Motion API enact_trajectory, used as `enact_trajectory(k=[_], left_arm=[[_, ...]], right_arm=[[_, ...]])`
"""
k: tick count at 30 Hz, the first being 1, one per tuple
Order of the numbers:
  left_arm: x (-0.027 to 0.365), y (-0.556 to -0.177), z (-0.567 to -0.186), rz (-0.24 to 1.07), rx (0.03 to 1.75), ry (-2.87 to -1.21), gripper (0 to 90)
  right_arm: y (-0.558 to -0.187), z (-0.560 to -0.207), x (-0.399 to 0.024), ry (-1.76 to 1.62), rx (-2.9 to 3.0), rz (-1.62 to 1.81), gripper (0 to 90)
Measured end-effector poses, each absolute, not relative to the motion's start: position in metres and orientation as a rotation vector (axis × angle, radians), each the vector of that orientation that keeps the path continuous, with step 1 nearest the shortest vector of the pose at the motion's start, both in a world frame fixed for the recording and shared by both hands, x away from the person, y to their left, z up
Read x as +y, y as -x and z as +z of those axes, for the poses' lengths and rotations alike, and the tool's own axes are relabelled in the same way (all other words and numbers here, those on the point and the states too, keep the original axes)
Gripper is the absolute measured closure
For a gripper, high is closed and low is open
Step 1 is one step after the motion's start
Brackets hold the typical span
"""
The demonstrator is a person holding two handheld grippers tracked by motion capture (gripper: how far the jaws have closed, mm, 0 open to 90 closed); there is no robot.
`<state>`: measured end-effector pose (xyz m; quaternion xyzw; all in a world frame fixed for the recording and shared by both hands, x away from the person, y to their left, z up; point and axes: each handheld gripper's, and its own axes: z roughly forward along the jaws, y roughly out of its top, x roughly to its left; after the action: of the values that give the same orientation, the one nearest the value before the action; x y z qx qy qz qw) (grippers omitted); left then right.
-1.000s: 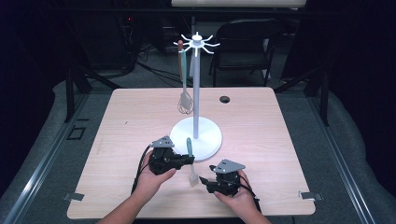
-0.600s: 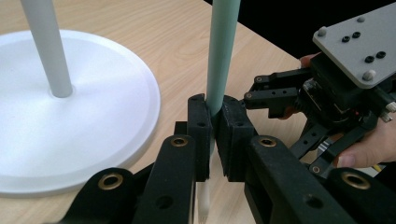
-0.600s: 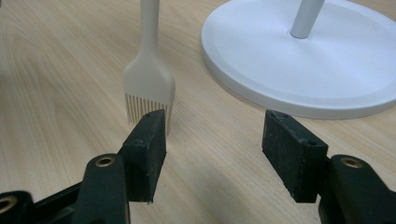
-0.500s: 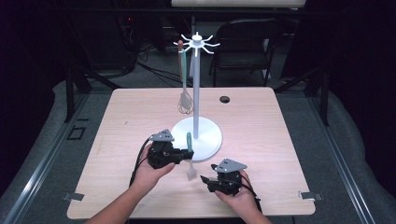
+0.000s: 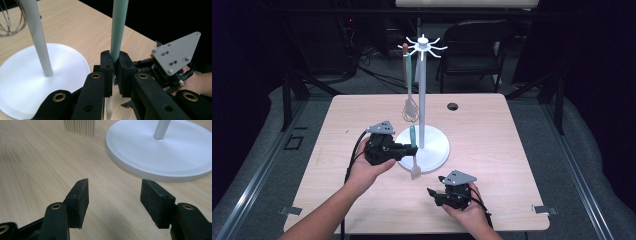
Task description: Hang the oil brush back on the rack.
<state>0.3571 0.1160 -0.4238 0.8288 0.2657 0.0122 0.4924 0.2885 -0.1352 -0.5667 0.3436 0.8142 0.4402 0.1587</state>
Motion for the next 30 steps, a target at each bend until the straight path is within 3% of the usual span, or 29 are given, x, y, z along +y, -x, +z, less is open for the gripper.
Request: enact_trajectory(k=[30], left_arm=[[0.099,-0.383,-0.344,0.103,0.544,-2.016,84.1]], right_arm=[[-0.290,-0.571,-0.142,-1.022,2.314,1.247,39.8]])
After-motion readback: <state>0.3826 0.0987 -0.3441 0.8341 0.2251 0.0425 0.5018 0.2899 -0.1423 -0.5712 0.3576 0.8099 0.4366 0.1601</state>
